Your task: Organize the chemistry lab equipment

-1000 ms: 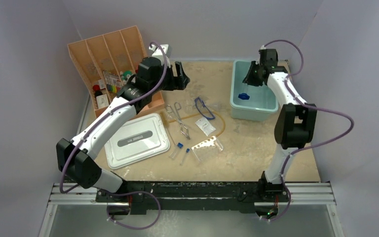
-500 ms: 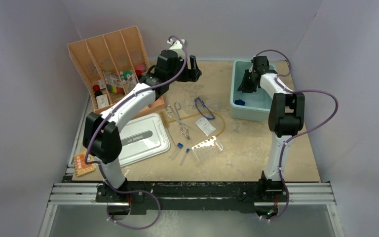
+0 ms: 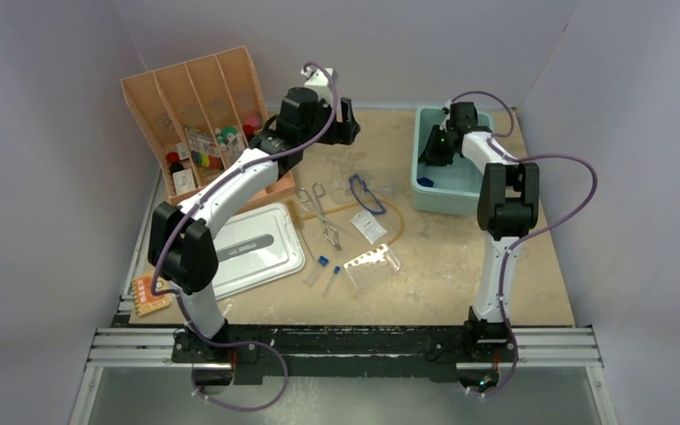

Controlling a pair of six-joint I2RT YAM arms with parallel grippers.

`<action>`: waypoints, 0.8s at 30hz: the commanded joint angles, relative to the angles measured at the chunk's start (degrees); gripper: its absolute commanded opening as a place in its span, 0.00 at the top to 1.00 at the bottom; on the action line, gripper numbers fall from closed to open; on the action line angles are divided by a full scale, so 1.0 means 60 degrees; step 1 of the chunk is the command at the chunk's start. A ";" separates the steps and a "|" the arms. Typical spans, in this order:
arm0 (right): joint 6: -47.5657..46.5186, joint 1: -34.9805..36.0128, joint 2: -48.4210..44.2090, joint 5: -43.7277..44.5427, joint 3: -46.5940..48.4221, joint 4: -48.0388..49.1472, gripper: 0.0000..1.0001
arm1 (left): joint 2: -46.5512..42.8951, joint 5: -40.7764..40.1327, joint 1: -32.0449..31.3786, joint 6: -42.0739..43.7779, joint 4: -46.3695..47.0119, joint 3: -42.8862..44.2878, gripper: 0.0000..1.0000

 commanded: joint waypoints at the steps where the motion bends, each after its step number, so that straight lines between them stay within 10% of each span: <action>1: -0.0095 0.0208 -0.0070 -0.0097 0.0601 -0.0068 0.67 | -0.0957 -0.0217 0.0004 0.0394 0.0185 -0.0186 0.28; 10: 0.0171 0.0208 -0.1474 0.0965 0.0630 -0.0512 0.44 | -0.1400 -0.0282 0.0008 0.0510 0.0044 -0.0547 0.28; 24: -0.0570 0.1373 -0.4176 0.1175 -0.0267 -0.0399 0.49 | -0.2837 -0.0907 0.0004 -0.0170 -0.0172 -0.2325 0.29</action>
